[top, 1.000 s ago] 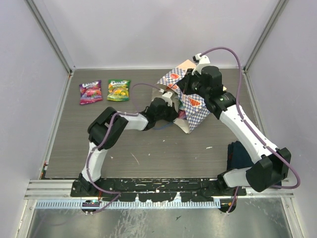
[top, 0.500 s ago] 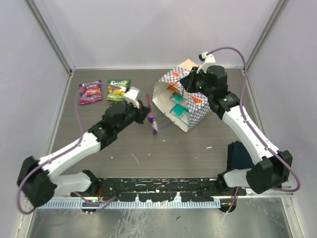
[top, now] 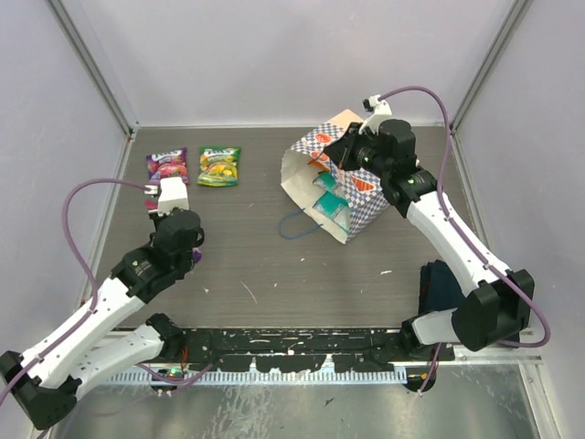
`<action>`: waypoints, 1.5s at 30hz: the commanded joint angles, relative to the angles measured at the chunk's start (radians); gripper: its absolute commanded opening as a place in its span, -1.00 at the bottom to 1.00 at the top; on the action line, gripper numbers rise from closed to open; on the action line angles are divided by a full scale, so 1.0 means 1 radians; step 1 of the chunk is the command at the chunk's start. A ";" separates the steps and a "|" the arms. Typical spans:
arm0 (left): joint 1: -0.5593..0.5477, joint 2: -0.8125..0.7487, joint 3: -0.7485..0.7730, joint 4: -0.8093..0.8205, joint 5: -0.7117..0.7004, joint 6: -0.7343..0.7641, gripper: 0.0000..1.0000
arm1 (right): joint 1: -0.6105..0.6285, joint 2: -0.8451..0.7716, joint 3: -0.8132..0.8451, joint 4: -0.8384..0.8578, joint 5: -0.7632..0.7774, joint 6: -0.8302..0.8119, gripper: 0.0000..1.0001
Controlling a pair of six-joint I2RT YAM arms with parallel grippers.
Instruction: Take the snacks out of the paper bag
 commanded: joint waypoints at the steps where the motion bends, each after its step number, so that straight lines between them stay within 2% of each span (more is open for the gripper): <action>1: 0.001 0.131 0.064 -0.018 -0.253 0.075 -1.00 | -0.003 0.013 0.010 0.080 -0.045 0.030 -0.99; 4: 0.001 0.326 0.130 0.012 -0.241 0.136 -1.00 | -0.003 0.017 0.005 0.086 -0.057 0.038 -0.99; 8: -0.007 0.622 0.218 0.023 -0.139 0.223 -1.00 | -0.003 0.004 0.002 0.074 -0.043 0.025 -0.99; 12: -0.067 0.798 0.223 0.122 -0.008 0.421 -1.00 | -0.003 -0.008 -0.004 0.055 -0.020 0.003 -0.99; 16: -0.129 0.832 0.182 0.182 0.224 0.536 -1.00 | -0.003 -0.005 -0.012 0.052 -0.017 -0.005 -0.99; 19: -0.153 0.770 0.141 0.180 0.438 0.589 -1.00 | -0.002 -0.001 -0.008 0.051 -0.020 -0.008 -0.98; 22: -0.160 0.687 0.105 0.141 0.596 0.641 -1.00 | -0.003 0.007 -0.007 0.054 -0.024 -0.007 -0.99; 23: -0.160 0.660 0.102 0.114 0.641 0.646 -0.86 | -0.004 0.012 -0.006 0.058 -0.028 -0.005 -0.99; 24: -0.160 0.636 0.101 0.087 0.674 0.646 -0.61 | -0.004 0.015 -0.006 0.062 -0.031 -0.001 -0.99; 25: -0.160 0.615 0.099 0.072 0.677 0.631 0.24 | -0.005 0.020 -0.006 0.066 -0.035 0.003 -0.99; 26: -0.160 0.595 0.090 0.078 0.633 0.611 0.94 | -0.003 0.024 -0.006 0.071 -0.041 0.009 -0.97; 30: -0.155 0.548 0.085 0.133 0.438 0.527 0.96 | -0.004 0.034 -0.002 0.074 -0.050 0.018 -0.78; 32: -0.107 0.525 0.112 0.137 0.383 0.325 0.96 | -0.004 0.033 0.000 0.073 -0.046 0.018 -0.76; 36: 0.159 0.487 0.153 0.033 0.605 -0.251 0.96 | -0.004 0.030 0.003 0.074 -0.036 0.021 -0.75; 37: 0.183 0.465 0.126 0.036 0.594 -0.370 0.96 | -0.003 0.031 0.004 0.073 -0.033 0.023 -0.74; 39: 0.190 0.441 0.090 -0.022 0.510 -0.584 0.96 | -0.004 0.034 0.008 0.067 -0.029 0.025 -0.74; 45: 0.195 0.377 -0.043 -0.046 0.422 -1.012 0.96 | -0.004 0.036 0.006 0.068 -0.043 0.026 -0.74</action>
